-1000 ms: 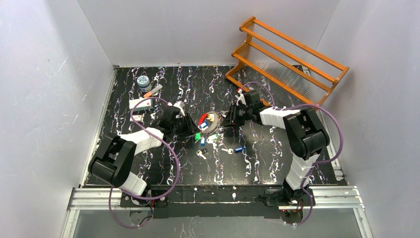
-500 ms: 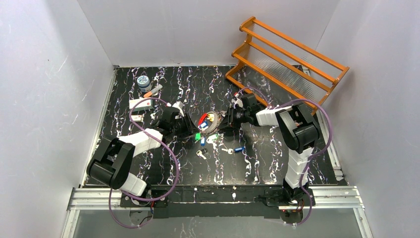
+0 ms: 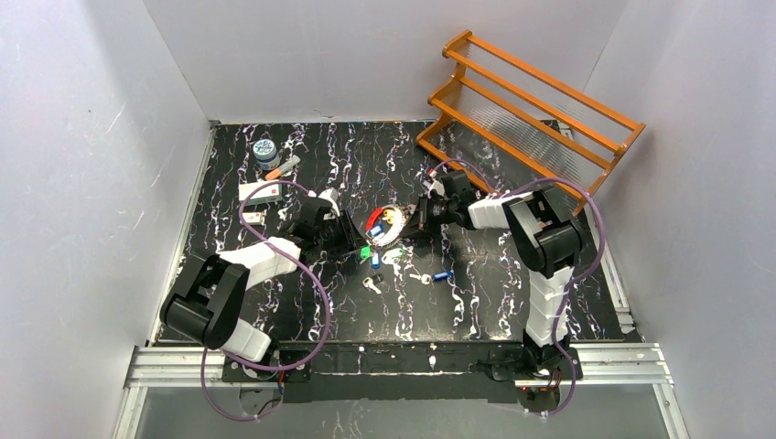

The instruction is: Put the keys on the keyring

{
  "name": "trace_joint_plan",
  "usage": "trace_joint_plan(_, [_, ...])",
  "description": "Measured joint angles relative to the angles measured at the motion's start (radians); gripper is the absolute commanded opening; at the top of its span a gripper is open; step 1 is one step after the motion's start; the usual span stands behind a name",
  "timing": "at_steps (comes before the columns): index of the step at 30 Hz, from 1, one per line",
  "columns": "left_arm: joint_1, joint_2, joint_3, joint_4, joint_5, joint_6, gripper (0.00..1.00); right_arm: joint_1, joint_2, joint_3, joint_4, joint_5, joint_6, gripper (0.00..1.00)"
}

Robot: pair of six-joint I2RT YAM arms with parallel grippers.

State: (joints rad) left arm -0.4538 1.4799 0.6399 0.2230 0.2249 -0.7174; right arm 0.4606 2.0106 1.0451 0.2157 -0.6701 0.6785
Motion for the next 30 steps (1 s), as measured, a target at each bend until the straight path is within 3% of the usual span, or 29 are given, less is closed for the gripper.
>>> trace_joint_plan(7, [0.0, 0.0, 0.0, -0.015, -0.002, 0.004, 0.35, 0.004, 0.0, 0.044, -0.084, 0.027, -0.068, 0.01])
trace_joint_plan(17, [0.0, 0.0, 0.0, -0.019, -0.005, 0.015, 0.36, 0.074, -0.009, 0.274, -0.465, 0.279, -0.338, 0.03])
trace_joint_plan(23, [0.0, 0.0, 0.0, -0.021, -0.007, 0.019, 0.37, 0.18, -0.043, 0.315, -0.578, 0.512, -0.43, 0.33])
trace_joint_plan(30, [0.0, -0.004, 0.0, -0.029, -0.013, 0.027, 0.4, 0.229, -0.142, 0.292, -0.575, 0.632, -0.467, 0.53])
